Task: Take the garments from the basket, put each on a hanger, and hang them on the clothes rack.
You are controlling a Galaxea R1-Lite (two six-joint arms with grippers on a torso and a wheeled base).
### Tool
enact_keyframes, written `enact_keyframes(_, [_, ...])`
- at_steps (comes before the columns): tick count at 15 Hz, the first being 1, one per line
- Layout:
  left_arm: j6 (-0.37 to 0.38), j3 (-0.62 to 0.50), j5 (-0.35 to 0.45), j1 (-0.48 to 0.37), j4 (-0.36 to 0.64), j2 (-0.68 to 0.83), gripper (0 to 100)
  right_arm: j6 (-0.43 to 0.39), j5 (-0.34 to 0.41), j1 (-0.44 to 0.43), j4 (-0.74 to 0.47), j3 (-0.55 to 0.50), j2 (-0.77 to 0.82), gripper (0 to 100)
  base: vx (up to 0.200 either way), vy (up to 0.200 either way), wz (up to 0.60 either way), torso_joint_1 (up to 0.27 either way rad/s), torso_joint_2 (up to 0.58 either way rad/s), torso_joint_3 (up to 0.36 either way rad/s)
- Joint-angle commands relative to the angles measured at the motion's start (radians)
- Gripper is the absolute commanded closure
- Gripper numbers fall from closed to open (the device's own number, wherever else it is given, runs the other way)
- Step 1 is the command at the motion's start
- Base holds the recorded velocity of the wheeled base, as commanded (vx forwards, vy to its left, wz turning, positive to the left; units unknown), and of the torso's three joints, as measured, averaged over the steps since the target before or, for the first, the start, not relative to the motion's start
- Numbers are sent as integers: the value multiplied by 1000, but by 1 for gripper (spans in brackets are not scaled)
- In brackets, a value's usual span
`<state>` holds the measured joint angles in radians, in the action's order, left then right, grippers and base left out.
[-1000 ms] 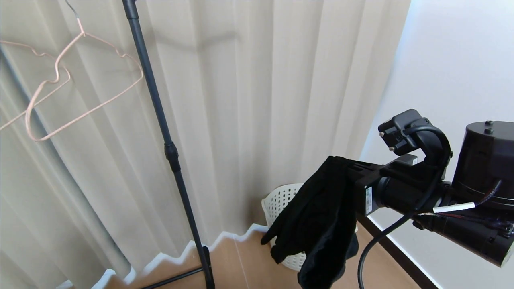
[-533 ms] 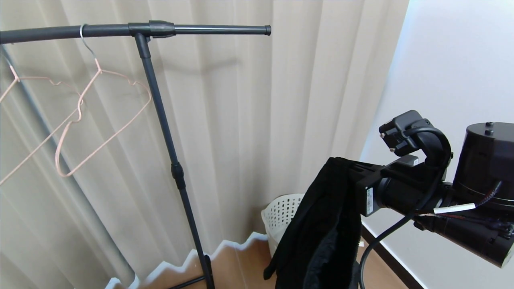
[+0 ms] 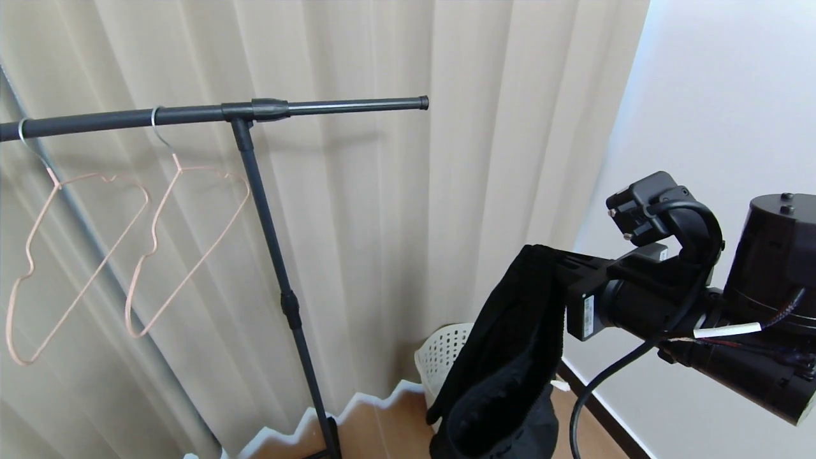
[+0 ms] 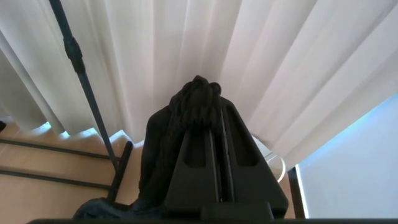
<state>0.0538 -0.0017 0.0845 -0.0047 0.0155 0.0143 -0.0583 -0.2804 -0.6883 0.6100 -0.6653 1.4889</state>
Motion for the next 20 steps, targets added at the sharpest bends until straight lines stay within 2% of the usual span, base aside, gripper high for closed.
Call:
enact_keyframes(1, [0,0,0,0,0,1,0,-2,0,6,1,6,4,100,0,0,0,222,-549,-320])
enact_keyframes(9, [0,0,0,0,0,1,0,-3,0,9,8,6,14,100,0,0,0,245,-579,-336])
enact_keyframes(20, [1,0,0,0,0,1,0,-11,0,9,8,16,11,100,0,0,0,171,-377,-208])
